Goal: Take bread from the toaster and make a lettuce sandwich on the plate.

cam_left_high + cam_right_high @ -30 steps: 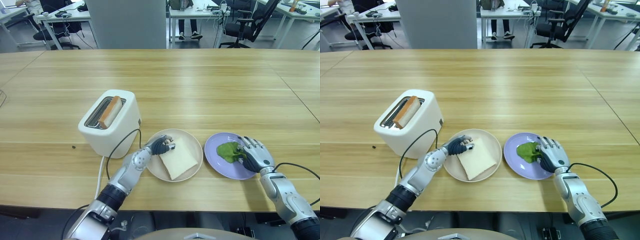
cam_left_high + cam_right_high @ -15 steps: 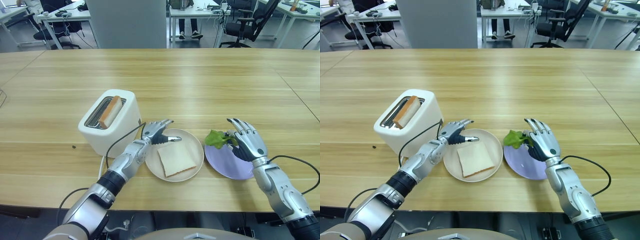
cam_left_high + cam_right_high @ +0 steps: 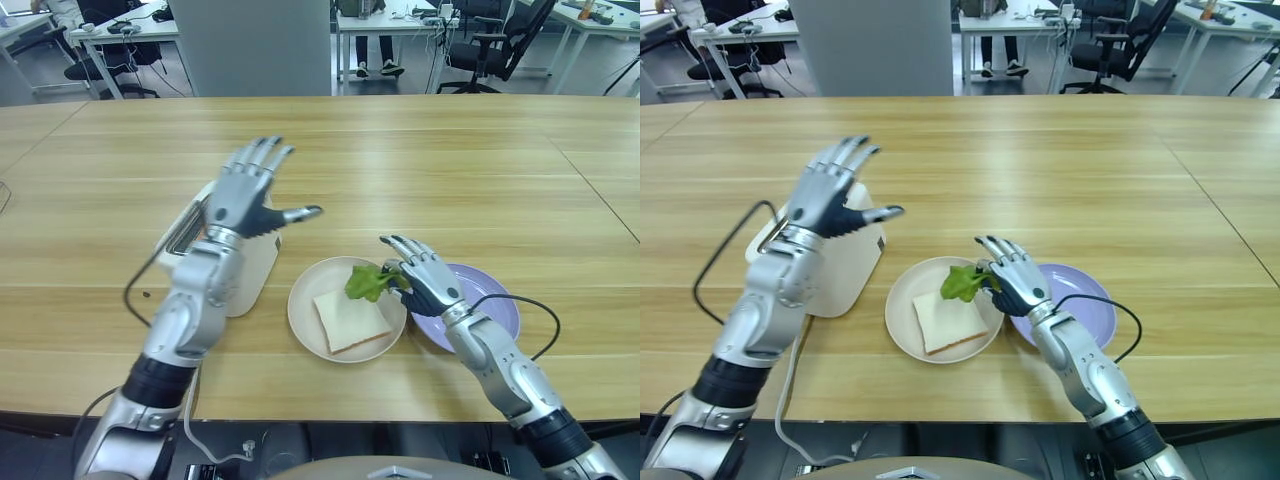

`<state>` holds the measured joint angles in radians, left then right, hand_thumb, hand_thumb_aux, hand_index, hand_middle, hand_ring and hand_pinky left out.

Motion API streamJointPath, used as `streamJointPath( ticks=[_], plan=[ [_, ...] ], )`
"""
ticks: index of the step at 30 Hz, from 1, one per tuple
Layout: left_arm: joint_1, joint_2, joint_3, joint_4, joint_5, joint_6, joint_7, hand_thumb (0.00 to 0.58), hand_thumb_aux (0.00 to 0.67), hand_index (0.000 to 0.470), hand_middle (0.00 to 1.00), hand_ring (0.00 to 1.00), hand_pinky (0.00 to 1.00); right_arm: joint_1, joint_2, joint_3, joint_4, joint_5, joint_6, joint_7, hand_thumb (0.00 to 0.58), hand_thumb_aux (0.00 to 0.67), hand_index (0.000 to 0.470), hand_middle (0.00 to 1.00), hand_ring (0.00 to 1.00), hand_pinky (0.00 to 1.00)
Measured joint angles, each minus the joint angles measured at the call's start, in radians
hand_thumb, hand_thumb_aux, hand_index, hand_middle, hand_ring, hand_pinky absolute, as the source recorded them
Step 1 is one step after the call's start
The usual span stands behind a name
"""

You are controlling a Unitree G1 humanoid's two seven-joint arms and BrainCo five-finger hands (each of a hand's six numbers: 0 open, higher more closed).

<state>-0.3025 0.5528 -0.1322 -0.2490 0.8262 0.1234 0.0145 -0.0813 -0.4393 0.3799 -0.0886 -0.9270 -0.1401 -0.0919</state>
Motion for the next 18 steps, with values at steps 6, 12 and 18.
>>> streamJointPath(
  ticks=[6, 12, 18],
  plan=[
    [0.059, 0.093, 0.111, 0.011, 0.044, 0.127, -0.083, 0.0, 0.0, 0.0, 0.0, 0.0, 0.0, -0.036, 0.055, 0.073, 0.093, -0.003, -0.023, 0.009, 0.58, 0.67, 0.46, 0.0, 0.0, 0.0],
    [0.109, 0.113, 0.086, 0.141, 0.06, 0.214, -0.215, 0.0, 0.0, 0.0, 0.0, 0.0, 0.0, -0.041, 0.051, 0.099, 0.153, -0.012, -0.02, 0.019, 0.0, 0.0, 0.0, 0.0, 0.0, 0.0],
    [0.087, 0.089, 0.044, 0.173, 0.061, 0.229, -0.249, 0.0, 0.0, 0.0, 0.0, 0.0, 0.0, -0.038, 0.032, 0.101, 0.168, -0.022, -0.018, 0.033, 0.0, 0.0, 0.0, 0.0, 0.0, 0.0]
  ],
)
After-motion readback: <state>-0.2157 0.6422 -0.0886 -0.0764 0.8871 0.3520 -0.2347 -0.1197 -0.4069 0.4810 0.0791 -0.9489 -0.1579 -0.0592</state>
